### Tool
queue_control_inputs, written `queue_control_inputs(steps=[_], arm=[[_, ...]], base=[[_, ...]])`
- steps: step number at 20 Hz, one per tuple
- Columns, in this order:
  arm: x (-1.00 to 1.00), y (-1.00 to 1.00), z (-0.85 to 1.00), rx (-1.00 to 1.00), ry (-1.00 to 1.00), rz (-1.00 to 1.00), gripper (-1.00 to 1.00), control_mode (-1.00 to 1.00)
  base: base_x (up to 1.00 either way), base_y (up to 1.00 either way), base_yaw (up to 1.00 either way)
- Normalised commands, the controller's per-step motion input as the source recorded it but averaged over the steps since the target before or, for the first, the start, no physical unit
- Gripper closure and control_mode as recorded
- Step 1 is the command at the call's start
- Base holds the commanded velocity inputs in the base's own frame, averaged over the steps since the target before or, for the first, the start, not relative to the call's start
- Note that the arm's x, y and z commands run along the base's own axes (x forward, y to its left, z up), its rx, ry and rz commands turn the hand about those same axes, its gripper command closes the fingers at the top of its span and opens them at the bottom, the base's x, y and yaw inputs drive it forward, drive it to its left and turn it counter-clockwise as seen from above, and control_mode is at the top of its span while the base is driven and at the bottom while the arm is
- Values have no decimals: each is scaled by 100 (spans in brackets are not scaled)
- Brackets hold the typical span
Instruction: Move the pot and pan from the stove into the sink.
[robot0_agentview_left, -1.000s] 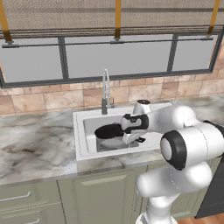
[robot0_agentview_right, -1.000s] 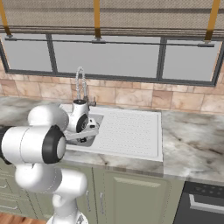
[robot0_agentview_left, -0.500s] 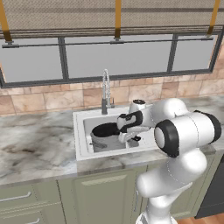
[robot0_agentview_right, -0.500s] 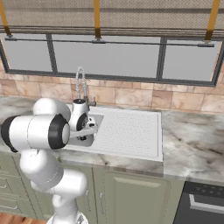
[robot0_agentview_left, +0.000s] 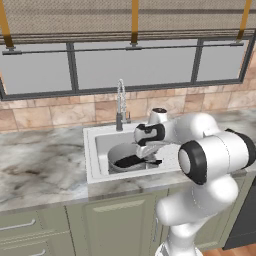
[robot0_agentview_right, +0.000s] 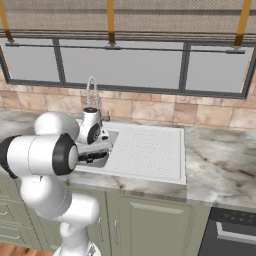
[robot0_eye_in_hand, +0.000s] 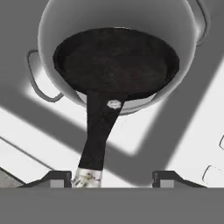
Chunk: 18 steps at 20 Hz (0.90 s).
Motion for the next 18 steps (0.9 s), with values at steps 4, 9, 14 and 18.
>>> queue_control_inputs(steps=[4, 9, 14, 18], arm=[[-9, -9, 71, 0, 4, 0, -100, -100], [-35, -20, 68, 0, 8, 0, -100, -100], [-72, -31, 52, 1, 1, 2, -100, -100], [-94, -25, 36, 1, -8, 11, -100, -100]], base=[[0, 0, 0], [0, 0, 0], [0, 0, 0], [0, 0, 0]])
